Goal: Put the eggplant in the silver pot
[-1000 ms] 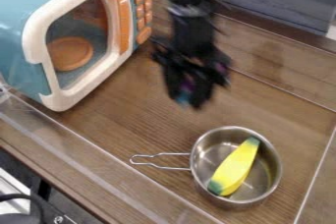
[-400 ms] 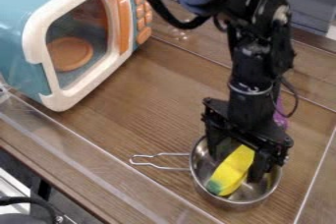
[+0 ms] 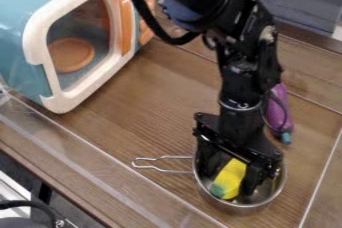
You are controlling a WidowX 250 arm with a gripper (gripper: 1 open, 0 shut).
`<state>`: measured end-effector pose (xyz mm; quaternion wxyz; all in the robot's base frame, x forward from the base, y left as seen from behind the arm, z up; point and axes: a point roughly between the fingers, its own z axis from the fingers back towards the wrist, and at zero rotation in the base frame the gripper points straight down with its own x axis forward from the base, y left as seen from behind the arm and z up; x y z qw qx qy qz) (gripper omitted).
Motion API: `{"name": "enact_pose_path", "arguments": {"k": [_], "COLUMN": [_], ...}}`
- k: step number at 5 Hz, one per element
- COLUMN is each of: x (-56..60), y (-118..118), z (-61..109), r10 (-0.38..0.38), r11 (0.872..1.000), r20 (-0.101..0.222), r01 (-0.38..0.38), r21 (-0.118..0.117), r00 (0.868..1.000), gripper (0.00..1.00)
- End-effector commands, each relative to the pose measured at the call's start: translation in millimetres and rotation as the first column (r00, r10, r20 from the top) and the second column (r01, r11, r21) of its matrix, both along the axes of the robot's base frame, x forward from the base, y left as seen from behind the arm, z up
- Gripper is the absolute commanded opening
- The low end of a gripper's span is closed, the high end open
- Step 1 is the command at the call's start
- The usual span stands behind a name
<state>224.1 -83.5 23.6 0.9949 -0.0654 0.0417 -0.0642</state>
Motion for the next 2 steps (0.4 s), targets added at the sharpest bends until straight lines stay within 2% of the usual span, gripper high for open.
{"name": "enact_pose_path", "arguments": {"k": [1,2], "x": [3.4,7.2], "y": [8,3], "z": [8.4,19.1], "r10": [-0.015,0.038], "r11": [1.0,0.999], "r20": [0.042,0.039], "r01": [0.016,-0.037], "r21": [-0.009,-0.008], "r00": [0.999,0.999], "gripper": [1.0,1.0]}}
